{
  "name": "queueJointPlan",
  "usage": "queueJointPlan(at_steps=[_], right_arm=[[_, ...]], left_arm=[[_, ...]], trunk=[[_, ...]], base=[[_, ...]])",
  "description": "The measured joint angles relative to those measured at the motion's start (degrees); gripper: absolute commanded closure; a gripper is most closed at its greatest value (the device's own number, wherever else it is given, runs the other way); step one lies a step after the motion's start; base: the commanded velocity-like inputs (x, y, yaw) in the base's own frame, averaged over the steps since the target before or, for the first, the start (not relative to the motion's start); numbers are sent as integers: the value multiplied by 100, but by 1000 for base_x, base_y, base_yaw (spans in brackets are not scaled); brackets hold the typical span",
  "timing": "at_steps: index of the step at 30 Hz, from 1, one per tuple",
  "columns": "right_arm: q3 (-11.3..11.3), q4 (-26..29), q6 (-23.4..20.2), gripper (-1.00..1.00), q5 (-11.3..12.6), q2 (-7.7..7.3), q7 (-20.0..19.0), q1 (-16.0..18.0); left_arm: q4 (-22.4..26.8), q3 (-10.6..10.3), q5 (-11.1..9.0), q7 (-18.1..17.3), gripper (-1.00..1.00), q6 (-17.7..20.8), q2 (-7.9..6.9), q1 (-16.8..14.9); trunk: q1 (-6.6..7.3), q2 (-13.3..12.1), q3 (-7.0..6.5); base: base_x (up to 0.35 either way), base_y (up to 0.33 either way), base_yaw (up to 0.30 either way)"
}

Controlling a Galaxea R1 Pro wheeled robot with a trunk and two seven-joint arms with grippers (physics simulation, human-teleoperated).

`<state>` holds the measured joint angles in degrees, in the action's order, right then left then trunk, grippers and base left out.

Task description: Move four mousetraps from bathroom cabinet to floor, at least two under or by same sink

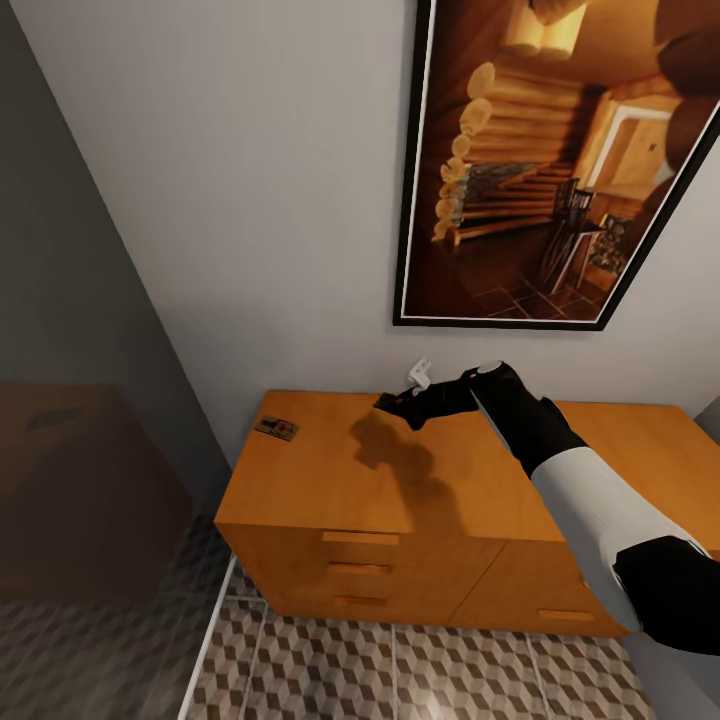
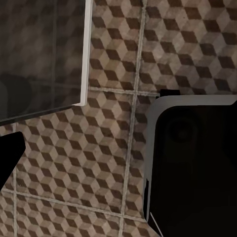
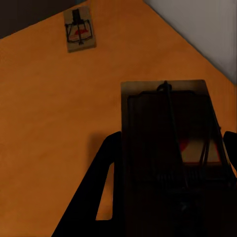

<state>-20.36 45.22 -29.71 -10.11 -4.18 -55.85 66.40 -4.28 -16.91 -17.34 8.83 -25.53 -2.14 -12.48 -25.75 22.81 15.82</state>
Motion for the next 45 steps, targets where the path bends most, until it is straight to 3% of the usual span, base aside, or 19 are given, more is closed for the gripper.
queueJointPlan(at_steps=[45], right_arm=[[-21, -619, -61, 100, 1, 36, 6, 0]], left_arm=[[0, 0, 0, -1, -100, 0, 0, 0]], trunk=[[-4, -1, 0]], base=[[-309, 0, 0]])
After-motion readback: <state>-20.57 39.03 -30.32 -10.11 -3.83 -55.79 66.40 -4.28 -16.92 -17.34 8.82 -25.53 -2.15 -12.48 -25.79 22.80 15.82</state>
